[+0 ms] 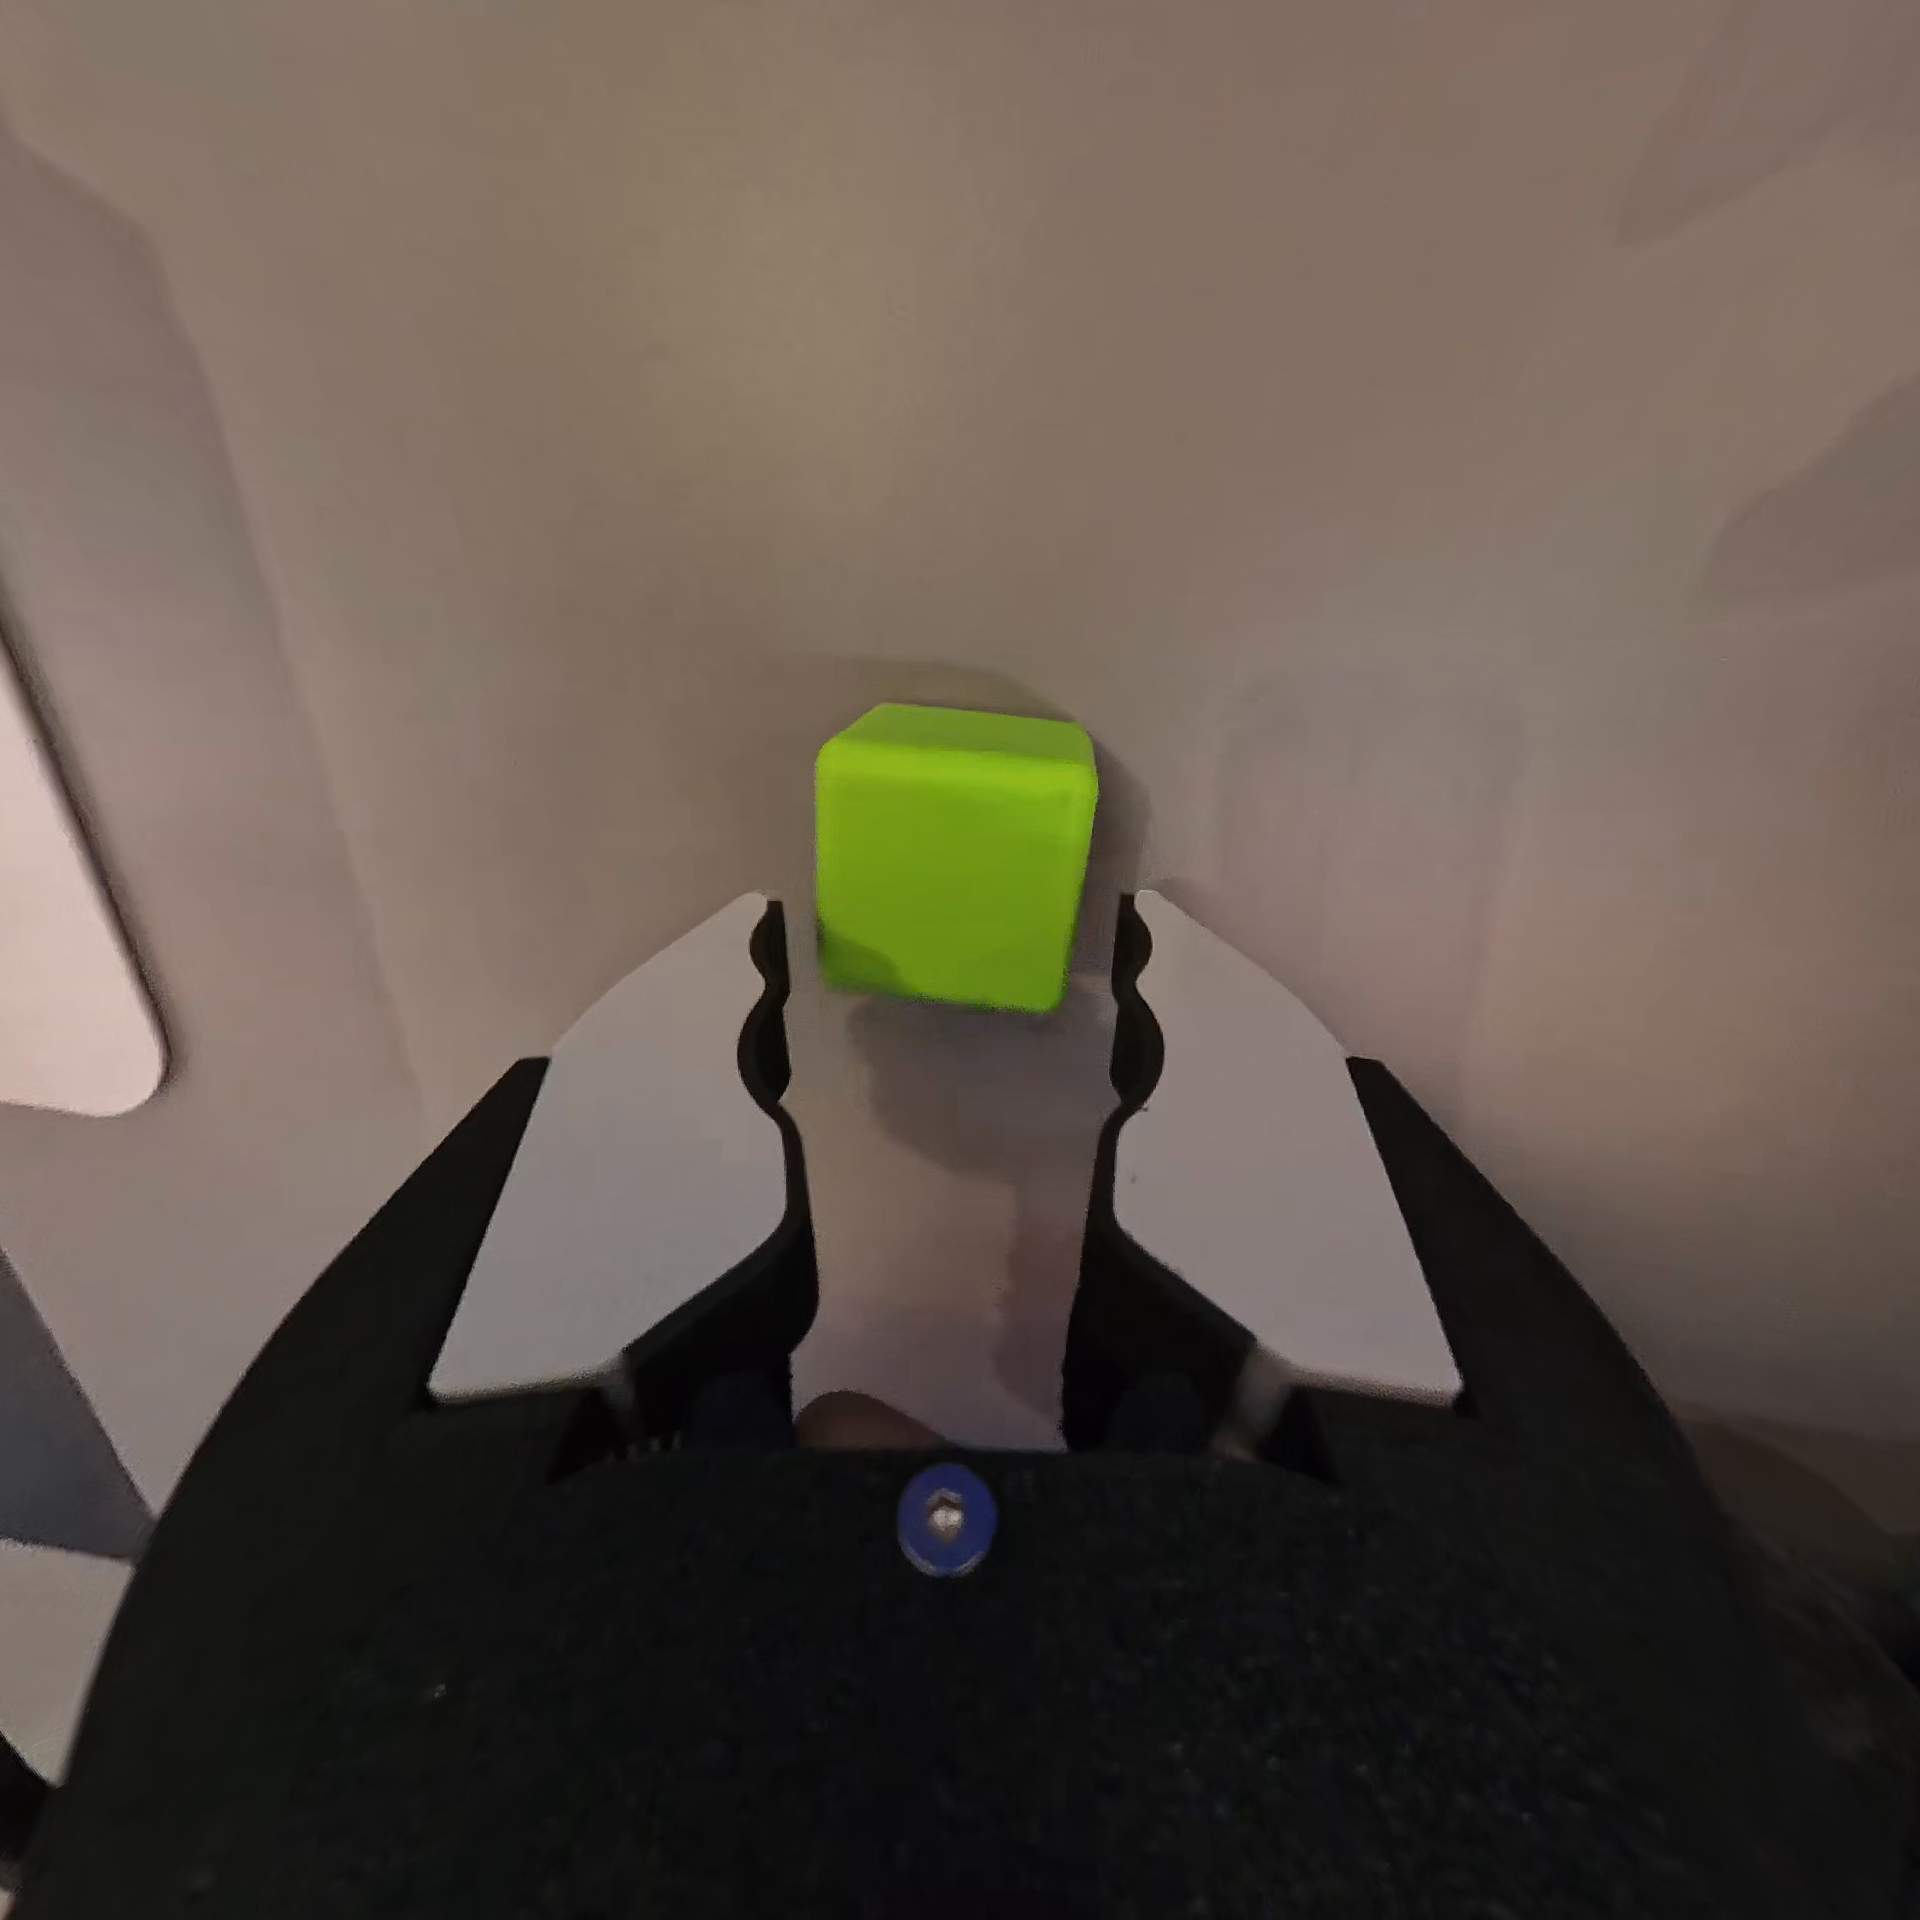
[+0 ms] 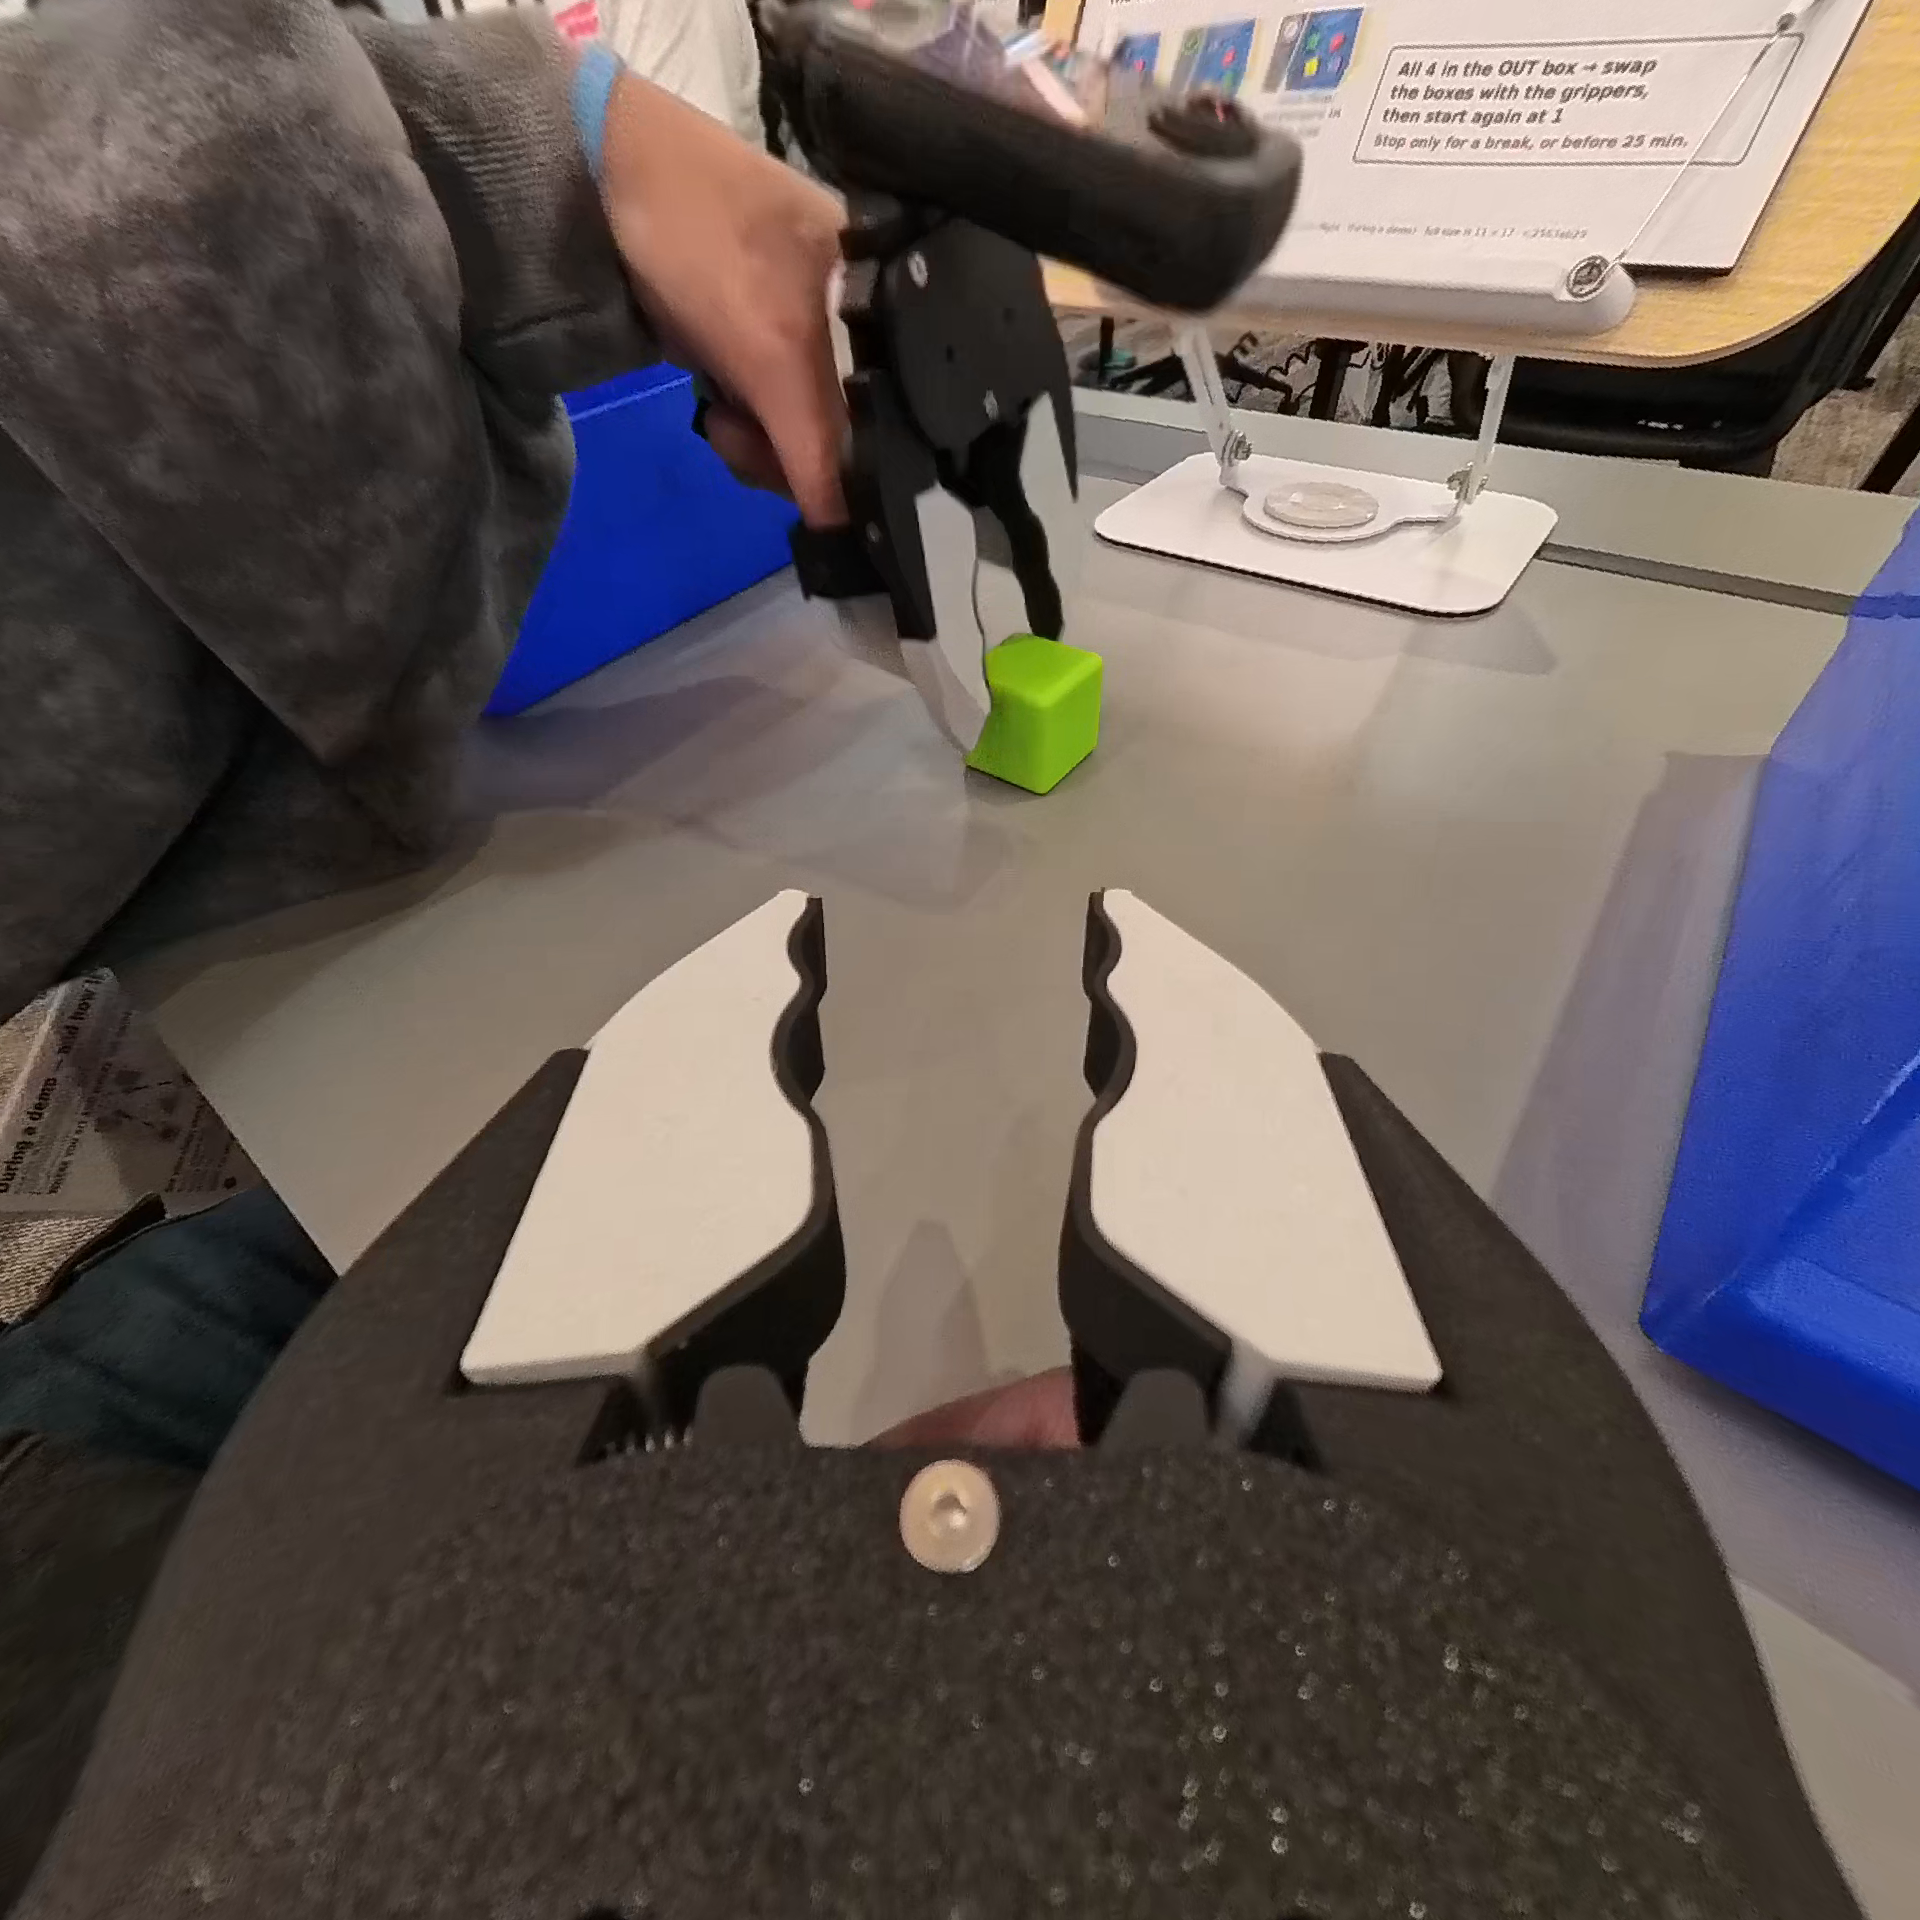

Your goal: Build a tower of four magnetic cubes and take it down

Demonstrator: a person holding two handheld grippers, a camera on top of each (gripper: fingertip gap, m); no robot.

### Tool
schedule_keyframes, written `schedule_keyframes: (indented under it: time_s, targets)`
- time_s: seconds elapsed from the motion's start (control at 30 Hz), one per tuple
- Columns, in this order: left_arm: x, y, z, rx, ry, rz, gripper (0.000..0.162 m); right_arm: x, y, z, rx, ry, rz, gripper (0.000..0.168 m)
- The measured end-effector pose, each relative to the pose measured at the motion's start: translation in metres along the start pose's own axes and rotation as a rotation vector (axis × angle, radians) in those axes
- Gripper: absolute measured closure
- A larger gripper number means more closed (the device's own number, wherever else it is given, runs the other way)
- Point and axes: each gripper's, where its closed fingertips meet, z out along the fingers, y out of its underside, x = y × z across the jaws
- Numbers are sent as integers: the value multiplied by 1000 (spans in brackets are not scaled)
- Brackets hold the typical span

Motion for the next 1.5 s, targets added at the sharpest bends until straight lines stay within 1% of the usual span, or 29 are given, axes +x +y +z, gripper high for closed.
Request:
schedule_keyframes:
  time_s: [0.03,0.1,0.17,0.23,0.3,0.33,0.37,0.4,0.43,0.5,0.6,0.67,0.73,0.8,0.9,1.0,1.1,1.13,1.23,1.33,1.4,1.5]
  targets:
    - [-1,0,-10,31,-18,-16,101,0,0,0,0,-1,1,120]
    - [-1,-2,-38,143,-75,-69,101,0,0,-1,0,-4,3,120]
    - [-7,-3,-77,298,-214,-171,101,-1,1,-1,-3,-6,7,120]
    - [-2,1,-115,475,-341,-312,100,-1,1,0,-6,-10,11,120]
    - [13,14,-148,657,-464,-478,105,-3,3,1,-11,-14,10,120]
    - [23,28,-161,727,-538,-571,110,-3,3,1,-13,-17,11,120]
    - [36,44,-170,777,-604,-661,112,-5,4,1,-14,-22,15,120]
    - [52,60,-173,807,-640,-735,114,-6,4,2,-17,-28,19,120]
    - [69,75,-171,818,-655,-796,111,-8,5,2,-18,-35,23,120]
    - [101,109,-161,799,-689,-907,104,-10,7,3,-26,-43,21,120]
    - [146,151,-145,790,-731,-1031,104,-14,11,6,-41,-52,15,120]
    - [171,175,-130,751,-733,-1100,103,-16,12,7,-47,-58,14,120]
    - [189,193,-120,725,-735,-1148,103,-18,12,9,-49,-60,7,120]
    - [196,211,-117,698,-760,-1206,104,-21,10,11,-43,-68,9,120]
    - [196,223,-120,687,-780,-1261,102,-26,11,14,-50,-82,5,120]
    - [182,231,-130,651,-842,-1269,102,-30,13,16,-58,-91,-3,120]
    - [155,226,-143,650,-827,-1263,100,-31,14,16,-59,-100,4,120]
    - [141,223,-149,639,-822,-1232,97,-31,14,16,-58,-101,5,120]
    - [89,220,-165,511,-816,-1051,100,-30,13,15,-56,-105,7,120]
    - [27,230,-169,350,-777,-881,103,-29,11,13,-49,-108,15,120]
    - [-7,231,-161,260,-693,-740,99,-29,11,13,-47,-113,22,120]
    - [-42,231,-138,143,-505,-565,99,-32,11,14,-50,-121,23,121]
